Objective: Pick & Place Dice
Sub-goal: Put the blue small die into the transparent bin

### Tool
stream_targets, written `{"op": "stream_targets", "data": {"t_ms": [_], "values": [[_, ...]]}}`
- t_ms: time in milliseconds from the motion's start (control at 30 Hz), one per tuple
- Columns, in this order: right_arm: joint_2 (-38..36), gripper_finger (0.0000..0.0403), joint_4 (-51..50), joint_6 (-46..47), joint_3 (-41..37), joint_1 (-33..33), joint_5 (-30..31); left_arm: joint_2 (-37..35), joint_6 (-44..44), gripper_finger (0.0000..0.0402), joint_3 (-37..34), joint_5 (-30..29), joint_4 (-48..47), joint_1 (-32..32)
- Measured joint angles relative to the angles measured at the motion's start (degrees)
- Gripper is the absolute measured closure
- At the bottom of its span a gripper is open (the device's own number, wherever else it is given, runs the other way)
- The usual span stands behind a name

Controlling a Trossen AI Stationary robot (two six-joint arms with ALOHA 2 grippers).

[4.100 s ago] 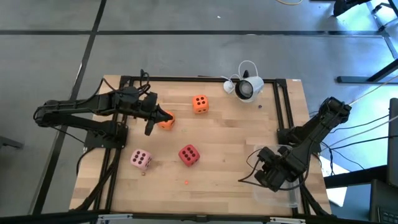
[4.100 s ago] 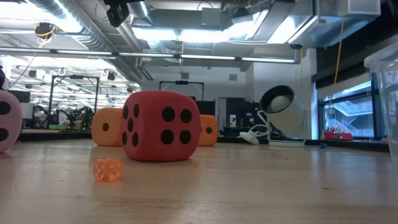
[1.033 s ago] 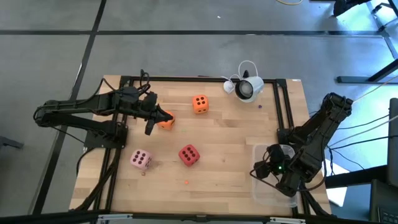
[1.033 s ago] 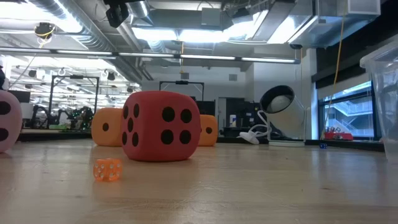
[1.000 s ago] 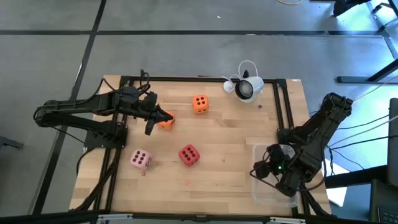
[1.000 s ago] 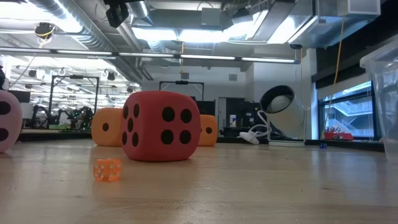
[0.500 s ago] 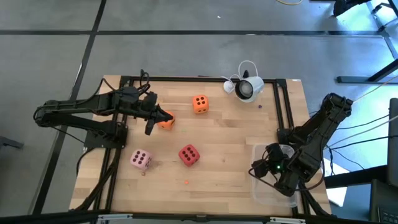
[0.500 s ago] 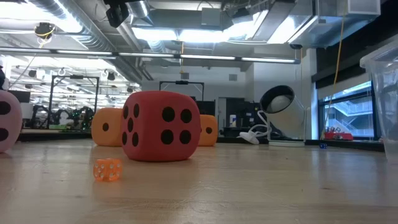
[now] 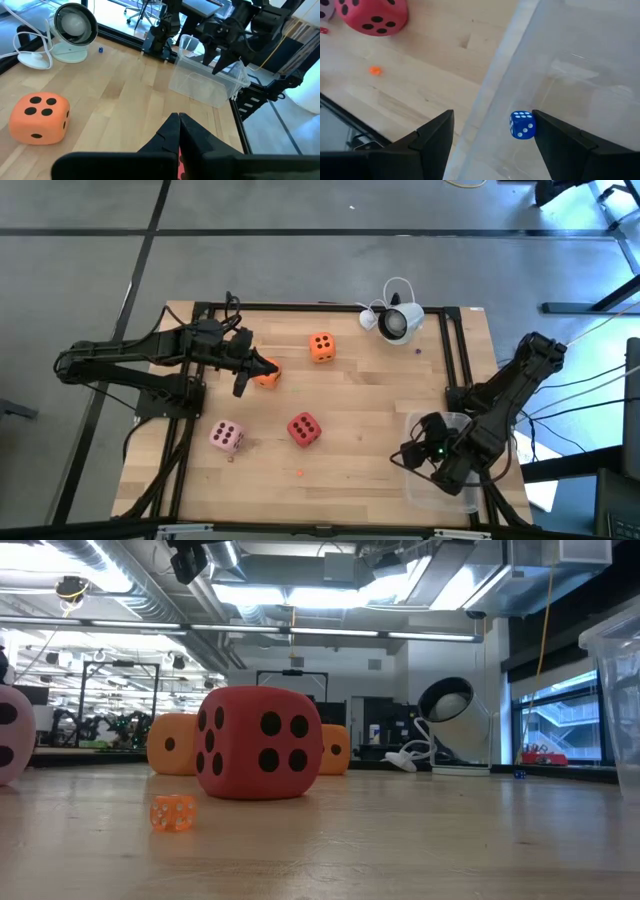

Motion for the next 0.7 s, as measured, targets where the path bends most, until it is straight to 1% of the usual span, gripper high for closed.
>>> {"op": "stream_targets", "data": {"t_ms": [133,300,400,467,567,633,700], "values": [[0.04,0.0138,0.77,0.48,0.00,-0.02,0.25,0.00,0.03,0.0398,0.00,-0.01,0.00,0.01],[0.04,0.0138,2.33,1.51,0.02,-0.02,3.74,0.00,0.45,0.0398,0.00,-0.09,0.00,0.00],[0.30,0.0138,1.84,0.45,0.02,-0.21,0.83,0.00,0.45,0.0398,0.00,-0.11,0.00,0.01],[0.59,0.0138,2.04,1.13,0.02,-0.28,0.44,0.00,0.45,0.0398,0.00,-0.13,0.00,0.00],[0.57,0.0138,4.25,-0.29,0.07,-0.28,1.88,0.00,0.44,0.0398,0.00,-0.15,0.00,0.02],[0.65,0.0138,2.51,0.23,0.07,-0.57,-0.40,0.02,0.47,0.0398,0.00,-0.17,0.02,0.00],[1.21,0.0138,4.42,-0.44,0.04,-0.81,-0.87,0.02,0.45,0.0398,0.00,-0.21,0.02,0.01]]}}
